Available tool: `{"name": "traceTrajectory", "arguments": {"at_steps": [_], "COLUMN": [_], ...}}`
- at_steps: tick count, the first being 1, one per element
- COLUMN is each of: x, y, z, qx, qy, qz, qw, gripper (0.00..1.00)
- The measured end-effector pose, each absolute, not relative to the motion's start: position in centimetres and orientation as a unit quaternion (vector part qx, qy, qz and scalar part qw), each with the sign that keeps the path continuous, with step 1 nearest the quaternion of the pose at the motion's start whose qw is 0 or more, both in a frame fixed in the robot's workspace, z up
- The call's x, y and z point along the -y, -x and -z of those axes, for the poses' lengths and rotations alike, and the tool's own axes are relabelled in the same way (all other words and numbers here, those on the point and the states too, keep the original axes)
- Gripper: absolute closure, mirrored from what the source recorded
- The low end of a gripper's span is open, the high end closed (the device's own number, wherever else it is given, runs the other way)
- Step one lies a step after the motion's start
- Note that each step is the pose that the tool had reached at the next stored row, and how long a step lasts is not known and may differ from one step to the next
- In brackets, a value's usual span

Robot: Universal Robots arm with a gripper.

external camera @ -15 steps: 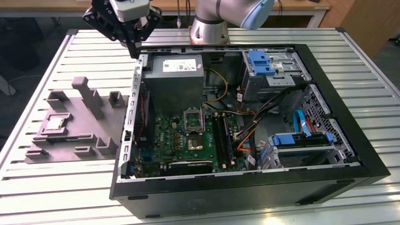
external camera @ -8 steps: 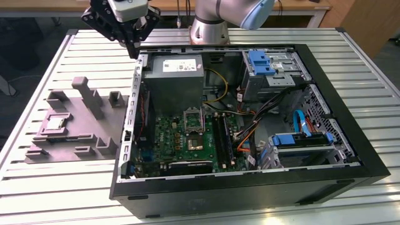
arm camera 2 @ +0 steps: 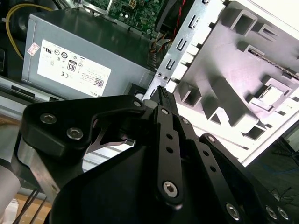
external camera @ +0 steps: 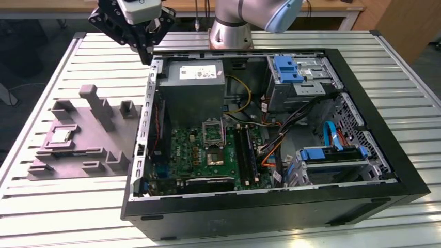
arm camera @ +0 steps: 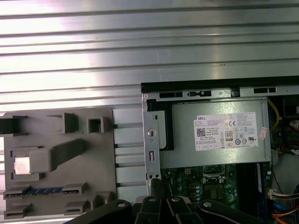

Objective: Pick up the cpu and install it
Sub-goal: 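Reach for the cpu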

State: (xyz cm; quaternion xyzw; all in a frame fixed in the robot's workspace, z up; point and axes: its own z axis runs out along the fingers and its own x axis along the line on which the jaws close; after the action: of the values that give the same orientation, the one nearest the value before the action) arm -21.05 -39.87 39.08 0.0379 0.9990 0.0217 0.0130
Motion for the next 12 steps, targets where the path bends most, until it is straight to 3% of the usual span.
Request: {"name": "traceTrajectory", "arguments": {"at_steps": [12], "x": [39.47], "y": [21.38], "z": [-39.08], "qx": [-0.999], "qy": [-0.038], "qz": [-0.022], "qw": [0.013], "gripper": [0.89]}}
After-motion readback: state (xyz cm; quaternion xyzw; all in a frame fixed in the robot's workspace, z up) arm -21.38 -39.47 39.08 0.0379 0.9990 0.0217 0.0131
